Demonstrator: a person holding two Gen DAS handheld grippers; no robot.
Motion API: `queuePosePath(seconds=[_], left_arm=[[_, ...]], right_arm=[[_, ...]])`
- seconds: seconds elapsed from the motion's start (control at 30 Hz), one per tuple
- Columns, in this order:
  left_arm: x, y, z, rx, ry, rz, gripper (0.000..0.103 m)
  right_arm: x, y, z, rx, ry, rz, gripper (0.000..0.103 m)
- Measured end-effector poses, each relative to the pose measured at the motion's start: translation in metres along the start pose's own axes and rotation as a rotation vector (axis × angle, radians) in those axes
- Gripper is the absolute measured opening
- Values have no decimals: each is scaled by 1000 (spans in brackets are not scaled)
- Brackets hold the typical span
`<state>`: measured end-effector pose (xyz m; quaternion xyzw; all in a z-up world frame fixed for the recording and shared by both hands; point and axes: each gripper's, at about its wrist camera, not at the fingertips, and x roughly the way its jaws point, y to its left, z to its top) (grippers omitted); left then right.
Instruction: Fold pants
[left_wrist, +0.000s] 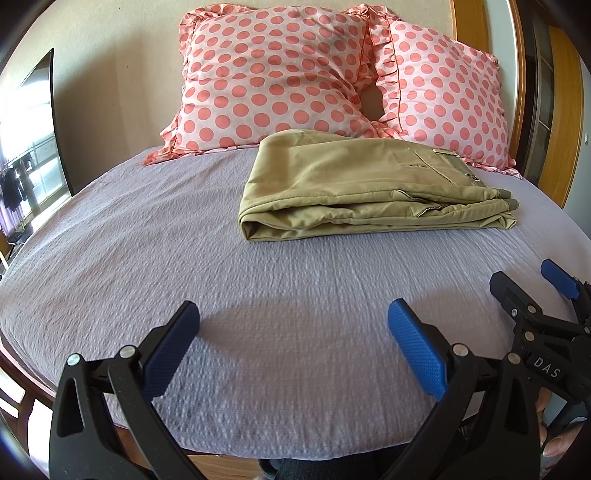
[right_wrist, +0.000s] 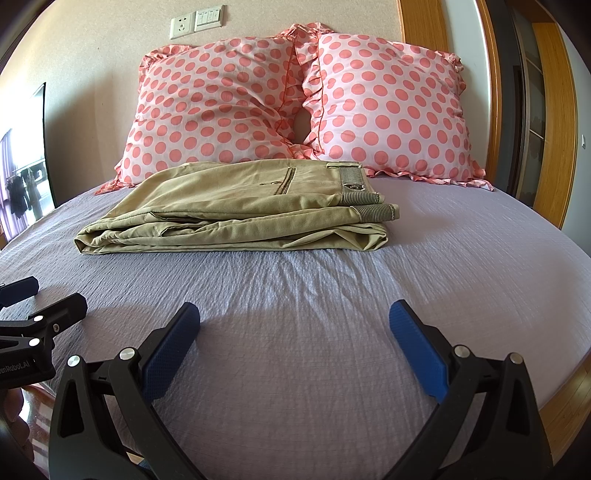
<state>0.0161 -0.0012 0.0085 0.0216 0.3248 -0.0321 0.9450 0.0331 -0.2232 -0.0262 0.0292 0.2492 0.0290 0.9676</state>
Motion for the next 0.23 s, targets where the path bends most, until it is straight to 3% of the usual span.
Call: queuePosePath(seconds=[0.23], left_arm=[[0, -1, -1, 1, -5, 0, 101]], right_arm=[[0, 0, 0, 0, 0, 1, 102]])
